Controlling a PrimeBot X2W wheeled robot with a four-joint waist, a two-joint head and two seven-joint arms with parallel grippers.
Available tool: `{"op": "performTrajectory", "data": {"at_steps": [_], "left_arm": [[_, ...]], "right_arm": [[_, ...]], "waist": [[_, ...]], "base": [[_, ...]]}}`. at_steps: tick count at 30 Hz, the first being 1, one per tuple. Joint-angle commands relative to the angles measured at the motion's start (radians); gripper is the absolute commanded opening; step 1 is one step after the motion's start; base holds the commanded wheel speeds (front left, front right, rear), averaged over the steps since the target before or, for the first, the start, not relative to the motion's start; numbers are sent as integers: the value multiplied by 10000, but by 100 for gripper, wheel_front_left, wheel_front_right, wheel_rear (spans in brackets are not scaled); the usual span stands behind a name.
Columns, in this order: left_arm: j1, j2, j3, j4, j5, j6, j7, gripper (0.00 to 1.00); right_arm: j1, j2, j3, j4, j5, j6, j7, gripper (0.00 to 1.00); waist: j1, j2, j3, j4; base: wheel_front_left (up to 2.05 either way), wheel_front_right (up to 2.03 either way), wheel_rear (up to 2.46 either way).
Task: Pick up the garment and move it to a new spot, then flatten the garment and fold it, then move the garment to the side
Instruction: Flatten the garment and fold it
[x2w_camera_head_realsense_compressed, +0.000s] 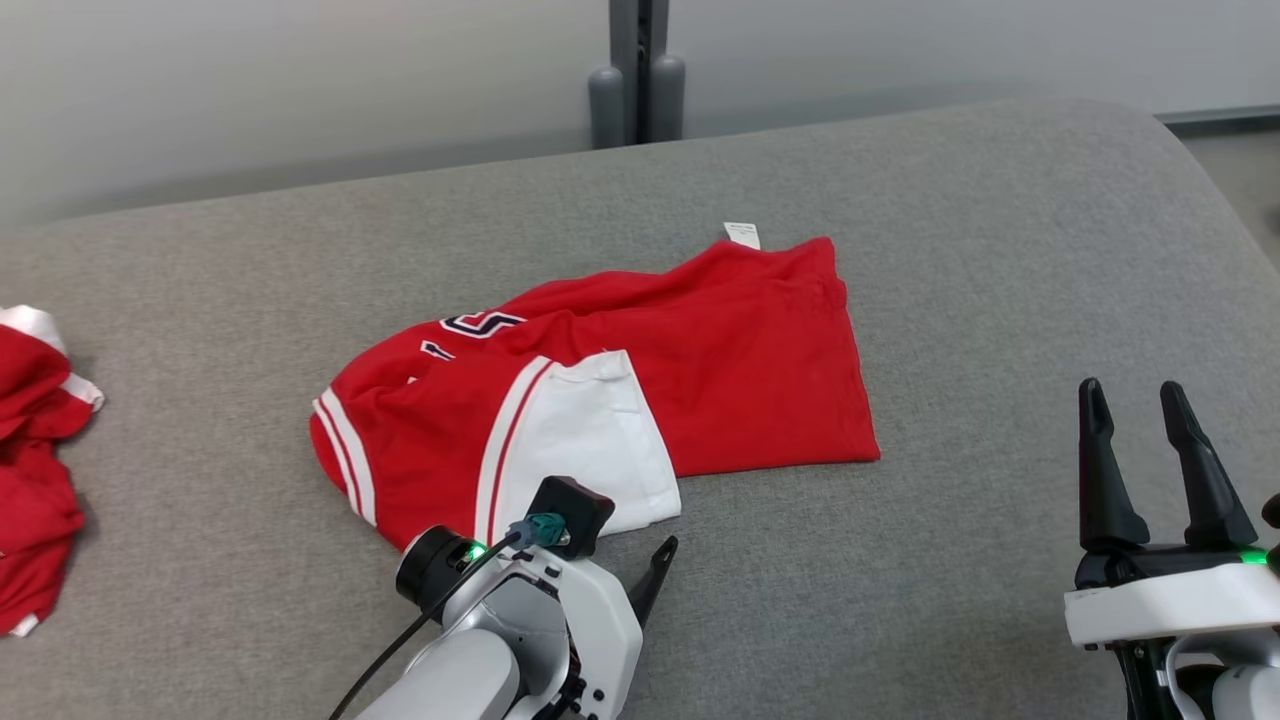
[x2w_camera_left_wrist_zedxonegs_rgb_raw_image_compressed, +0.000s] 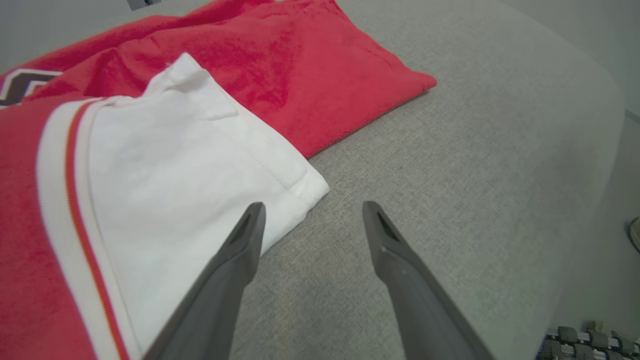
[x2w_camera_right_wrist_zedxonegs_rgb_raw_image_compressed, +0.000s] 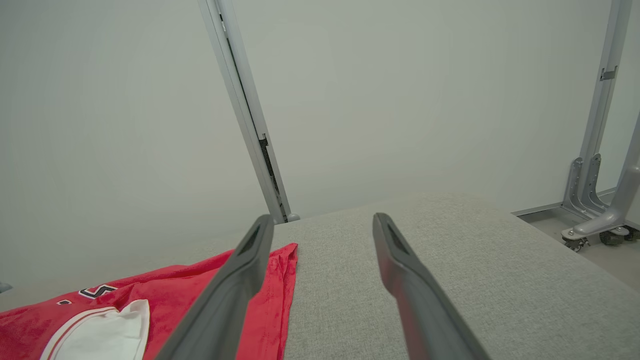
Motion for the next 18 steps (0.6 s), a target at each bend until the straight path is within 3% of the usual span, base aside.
{"op": "performTrajectory", "data": {"at_steps": [1, 13, 14, 15, 16, 17, 18], "left_arm": [[-231, 8, -43, 199, 90, -42, 77, 100], [-1257, -390, -417, 2000, 476, 104, 471, 100], [-1317, -398, -455, 2146, 546, 130, 480, 89], [-1353, -417, -478, 2266, 560, 151, 457, 62], [-1377, -437, -495, 2370, 587, 167, 414, 27], [-1417, -452, -513, 2469, 620, 182, 353, 9], [-1452, -474, -538, 2550, 621, 155, 293, 0]], "right_arm": [[-137, -2, -17, 5, -38, 19, -82, 100], [-420, 79, 29, 315, 6, 19, -319, 100], [-438, 84, 32, 336, 3, 19, -315, 100], [-447, 90, 30, 359, -1, 19, -331, 100], [-451, 98, 15, 388, 0, 19, -346, 100], [-446, 101, 1, 408, 3, 19, -362, 100], [-435, 105, -24, 426, 2, 19, -376, 100]], "waist": [[0, 0, 206, -209], [0, 0, 542, -623], [0, 0, 551, -628], [0, 0, 551, -627], [0, 0, 542, -618], [0, 0, 530, -600], [0, 0, 508, -564]], "base": [[0, 0, 0], [0, 0, 0], [0, 0, 0], [0, 0, 0], [0, 0, 0], [0, 0, 0], [0, 0, 0]]}}
